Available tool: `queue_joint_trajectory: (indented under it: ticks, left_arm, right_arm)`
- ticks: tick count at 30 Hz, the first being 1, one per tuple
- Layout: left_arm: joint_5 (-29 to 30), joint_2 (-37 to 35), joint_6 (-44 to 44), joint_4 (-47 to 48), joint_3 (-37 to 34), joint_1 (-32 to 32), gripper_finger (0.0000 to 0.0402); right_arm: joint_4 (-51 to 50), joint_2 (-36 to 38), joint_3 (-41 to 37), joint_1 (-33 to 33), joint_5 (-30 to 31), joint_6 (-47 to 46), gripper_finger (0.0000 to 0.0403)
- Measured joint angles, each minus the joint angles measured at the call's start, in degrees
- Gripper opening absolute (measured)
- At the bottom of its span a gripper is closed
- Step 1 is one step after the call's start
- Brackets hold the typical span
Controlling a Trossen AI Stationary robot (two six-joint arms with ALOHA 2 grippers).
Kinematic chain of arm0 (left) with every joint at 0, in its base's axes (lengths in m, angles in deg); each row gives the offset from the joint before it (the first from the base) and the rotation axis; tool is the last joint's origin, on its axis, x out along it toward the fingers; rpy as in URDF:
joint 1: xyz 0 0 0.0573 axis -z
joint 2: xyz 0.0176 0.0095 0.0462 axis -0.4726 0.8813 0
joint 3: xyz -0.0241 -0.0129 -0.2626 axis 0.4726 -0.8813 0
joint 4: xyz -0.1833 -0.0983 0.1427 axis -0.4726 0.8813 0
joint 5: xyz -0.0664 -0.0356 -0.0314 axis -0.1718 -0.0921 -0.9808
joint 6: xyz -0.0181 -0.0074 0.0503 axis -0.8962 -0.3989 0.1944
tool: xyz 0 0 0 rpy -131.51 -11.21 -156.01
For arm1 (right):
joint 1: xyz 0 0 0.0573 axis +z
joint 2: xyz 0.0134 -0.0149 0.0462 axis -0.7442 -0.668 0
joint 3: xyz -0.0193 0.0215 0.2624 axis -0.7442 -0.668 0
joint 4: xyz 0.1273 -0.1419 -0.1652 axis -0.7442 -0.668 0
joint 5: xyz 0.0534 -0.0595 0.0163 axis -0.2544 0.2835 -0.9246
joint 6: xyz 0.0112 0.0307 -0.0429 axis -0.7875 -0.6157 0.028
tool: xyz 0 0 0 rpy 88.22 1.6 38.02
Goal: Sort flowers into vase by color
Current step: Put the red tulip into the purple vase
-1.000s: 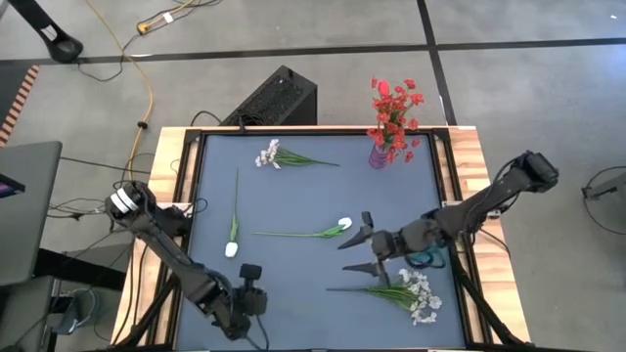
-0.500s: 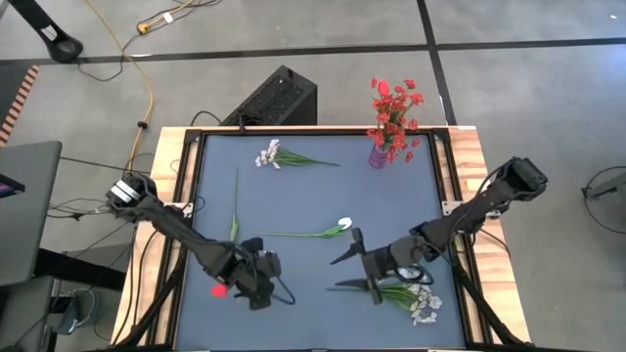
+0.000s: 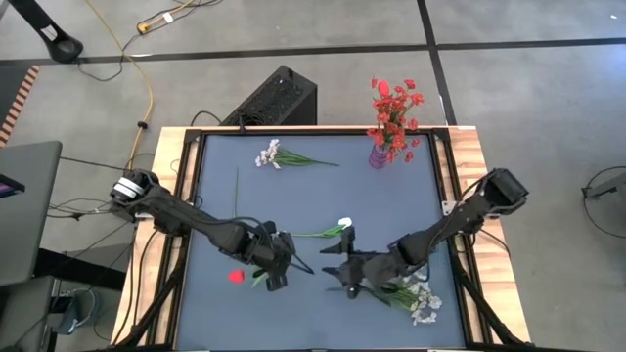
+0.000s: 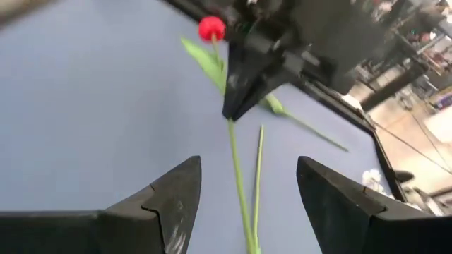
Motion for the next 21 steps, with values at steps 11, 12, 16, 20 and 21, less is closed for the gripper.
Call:
queue_joint_trajectory:
  ticks: [11,12,16,20,21]
  left_arm:
    - [-0.76,0.00,0.91,-0.42,0.00,-0.50,0.0000]
    - [-0.77,0.00,0.98,-0.38,0.00,-0.50,0.0000]
    - [-0.82,-0.02,1.13,-0.36,0.00,-0.47,0.0000]
    - [-1.17,-0.02,1.64,-0.22,0.00,-0.47,0.0000]
    - [-1.19,-0.02,1.76,-0.22,0.00,-0.47,0.0000]
  right_arm:
    - [-12.28,-10.78,11.18,-2.68,3.32,-2.37,0.0260]
    - [-13.14,-11.50,11.94,-3.09,3.73,-2.37,0.0260]
    - [-14.65,-13.38,13.67,-4.29,3.89,-2.37,0.0260]
    - [-14.46,-13.43,13.82,-4.59,4.01,-2.40,0.0251]
    - [-14.68,-13.33,13.82,-4.55,4.01,-2.40,0.0245]
